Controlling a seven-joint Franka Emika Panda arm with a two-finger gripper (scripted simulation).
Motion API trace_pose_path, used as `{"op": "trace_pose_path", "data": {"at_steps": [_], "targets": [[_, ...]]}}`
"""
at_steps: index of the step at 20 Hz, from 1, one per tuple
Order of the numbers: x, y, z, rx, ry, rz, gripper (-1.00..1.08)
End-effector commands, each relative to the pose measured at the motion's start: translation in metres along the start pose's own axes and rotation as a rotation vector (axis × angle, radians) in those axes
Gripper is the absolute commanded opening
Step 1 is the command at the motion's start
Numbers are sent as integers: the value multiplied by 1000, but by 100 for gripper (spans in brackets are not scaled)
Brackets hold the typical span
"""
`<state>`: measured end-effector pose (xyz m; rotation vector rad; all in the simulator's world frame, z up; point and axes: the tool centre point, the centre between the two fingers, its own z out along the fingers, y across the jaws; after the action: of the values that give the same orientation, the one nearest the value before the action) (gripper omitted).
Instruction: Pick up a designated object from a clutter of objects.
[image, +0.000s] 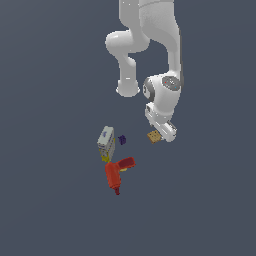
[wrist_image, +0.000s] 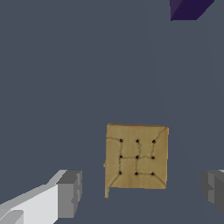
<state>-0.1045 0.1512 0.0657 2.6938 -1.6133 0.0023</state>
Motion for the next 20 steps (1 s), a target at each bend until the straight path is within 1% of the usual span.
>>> {"op": "trace_pose_path", "data": {"at_steps": [1,11,20], "targets": [[-3,2,3,1,-1,17,100],[-5,3,9,0,-2,25,100],[-6,4,42,0,-2,27,100]]}}
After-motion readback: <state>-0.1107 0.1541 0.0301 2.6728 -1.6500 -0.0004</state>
